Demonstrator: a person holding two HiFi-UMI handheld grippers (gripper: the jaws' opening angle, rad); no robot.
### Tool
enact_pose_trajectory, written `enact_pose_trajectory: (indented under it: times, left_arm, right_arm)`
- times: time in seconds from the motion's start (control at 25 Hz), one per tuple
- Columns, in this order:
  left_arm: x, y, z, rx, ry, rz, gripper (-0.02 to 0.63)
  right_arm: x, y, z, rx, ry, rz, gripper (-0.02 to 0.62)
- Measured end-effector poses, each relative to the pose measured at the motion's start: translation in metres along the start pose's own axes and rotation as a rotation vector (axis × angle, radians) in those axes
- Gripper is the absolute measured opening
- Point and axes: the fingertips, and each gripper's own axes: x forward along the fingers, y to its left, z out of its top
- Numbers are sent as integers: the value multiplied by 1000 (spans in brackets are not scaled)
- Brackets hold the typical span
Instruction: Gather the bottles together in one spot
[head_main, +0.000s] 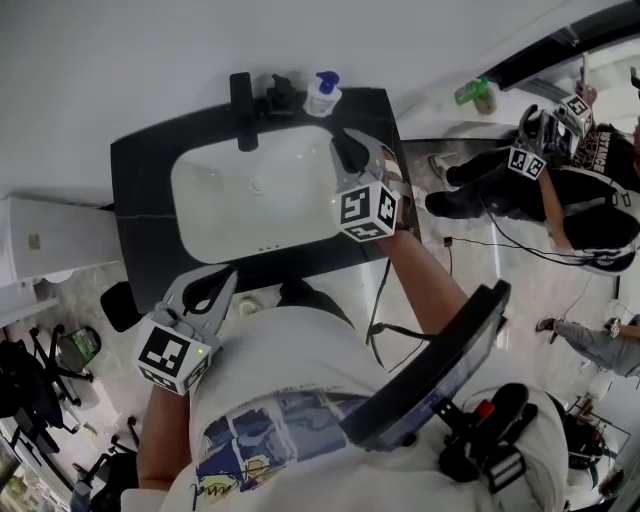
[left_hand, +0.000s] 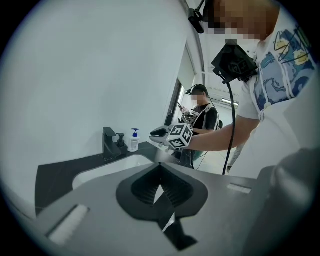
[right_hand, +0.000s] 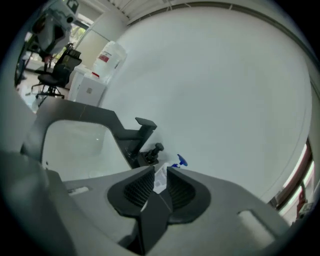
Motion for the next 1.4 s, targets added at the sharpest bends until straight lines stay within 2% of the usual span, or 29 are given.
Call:
enact_pose_trajectory:
  times: [0.2, 0.32, 0.56, 0.72, 0.8, 1.04, 1.4]
  left_arm:
    - [-18, -8, -7, 18, -25, -17, 2]
    - [-28, -14, -20, 31, -19, -41, 3]
    - [-67, -14, -41, 41, -7, -20, 2]
    - [-82, -20, -50, 56, -6, -29, 3]
    - [-85, -26, -51, 56, -19, -37, 2]
    - [-92, -48, -64, 77, -12, -80, 2]
    - [-101, -55, -80, 86, 4, -87, 3]
  right_arm:
    - [-40, 35, 16, 175, 28, 70, 3]
    - [-65, 57, 19, 268, 45, 98, 2]
    - [-115, 99, 29, 360, 31, 124, 2]
    - [-146, 121, 36, 524, 18, 135, 2]
    - [-161, 131, 40, 569, 12, 139, 2]
    - [-198, 157, 57, 564, -2, 155, 2]
    - [-220, 178, 74, 516, -25, 181, 2]
